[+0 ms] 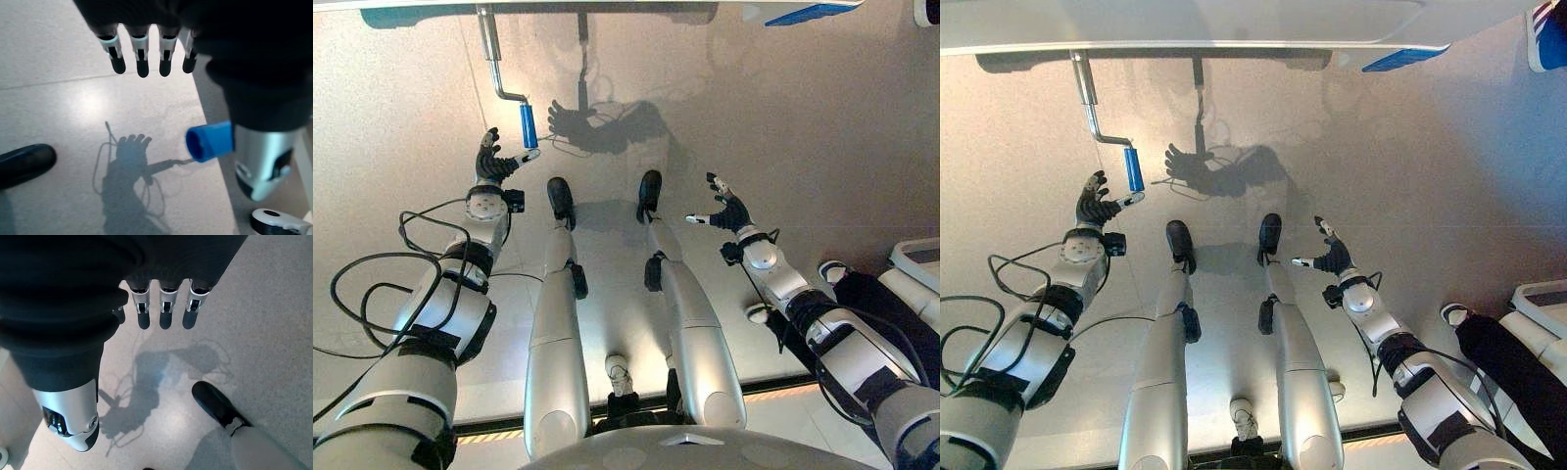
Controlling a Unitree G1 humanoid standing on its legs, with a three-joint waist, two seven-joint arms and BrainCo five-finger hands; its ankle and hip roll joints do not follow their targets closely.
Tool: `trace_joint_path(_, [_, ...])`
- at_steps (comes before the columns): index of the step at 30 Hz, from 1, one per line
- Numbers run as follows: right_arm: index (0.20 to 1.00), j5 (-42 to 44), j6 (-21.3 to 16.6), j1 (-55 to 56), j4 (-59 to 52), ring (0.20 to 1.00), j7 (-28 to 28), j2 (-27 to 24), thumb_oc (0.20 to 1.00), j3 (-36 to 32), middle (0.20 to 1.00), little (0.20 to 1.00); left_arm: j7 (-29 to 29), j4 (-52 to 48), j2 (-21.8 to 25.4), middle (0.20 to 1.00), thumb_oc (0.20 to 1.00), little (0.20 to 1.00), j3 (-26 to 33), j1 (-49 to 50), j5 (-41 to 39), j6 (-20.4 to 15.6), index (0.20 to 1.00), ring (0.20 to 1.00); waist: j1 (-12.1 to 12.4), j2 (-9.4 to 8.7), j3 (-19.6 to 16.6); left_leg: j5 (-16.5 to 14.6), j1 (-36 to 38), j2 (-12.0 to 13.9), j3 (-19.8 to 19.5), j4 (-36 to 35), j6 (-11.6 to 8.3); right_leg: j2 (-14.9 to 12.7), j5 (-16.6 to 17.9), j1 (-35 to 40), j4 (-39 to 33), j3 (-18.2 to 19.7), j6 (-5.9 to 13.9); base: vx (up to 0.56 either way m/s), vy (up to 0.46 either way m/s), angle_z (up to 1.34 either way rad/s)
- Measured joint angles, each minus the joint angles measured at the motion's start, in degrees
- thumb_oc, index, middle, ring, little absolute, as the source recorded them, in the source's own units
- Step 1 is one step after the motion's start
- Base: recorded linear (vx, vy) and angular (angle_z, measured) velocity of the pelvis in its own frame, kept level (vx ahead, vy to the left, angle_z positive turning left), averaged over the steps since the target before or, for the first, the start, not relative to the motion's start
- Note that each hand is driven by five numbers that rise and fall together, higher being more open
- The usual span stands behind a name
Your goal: Raise the hospital bed
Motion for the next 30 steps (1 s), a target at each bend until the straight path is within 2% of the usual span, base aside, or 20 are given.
trace_joint_path(20, [1.0,0.0,-0.1,-0.5,-1.9,1.0,0.1,-1.5,1.0,1.9,1.0,1.0,0.3,0.0,2.2,1.0,1.0,1.0,-2.2,-8.2,-2.2,-0.1,1.0,1.0,-0.4,0.0,0.0,0.0,-1.2,0.0,0.0,0.0,-0.02,0.0,0.1,-1.0,-0.3,-0.1,0.04,0.0,0.0,0.0])
trace_joint_path(30, [1.0,-0.1,-0.1,-1.2,-1.9,1.0,0.3,-1.5,1.0,2.5,1.0,1.0,0.2,0.0,2.2,1.0,1.0,1.0,-3.7,-8.6,-2.2,0.0,1.0,1.0,-0.8,-0.04,0.0,0.0,-1.4,0.0,0.1,0.2,-0.01,0.0,0.3,-1.2,-0.2,0.1,0.03,0.0,0.0,0.0])
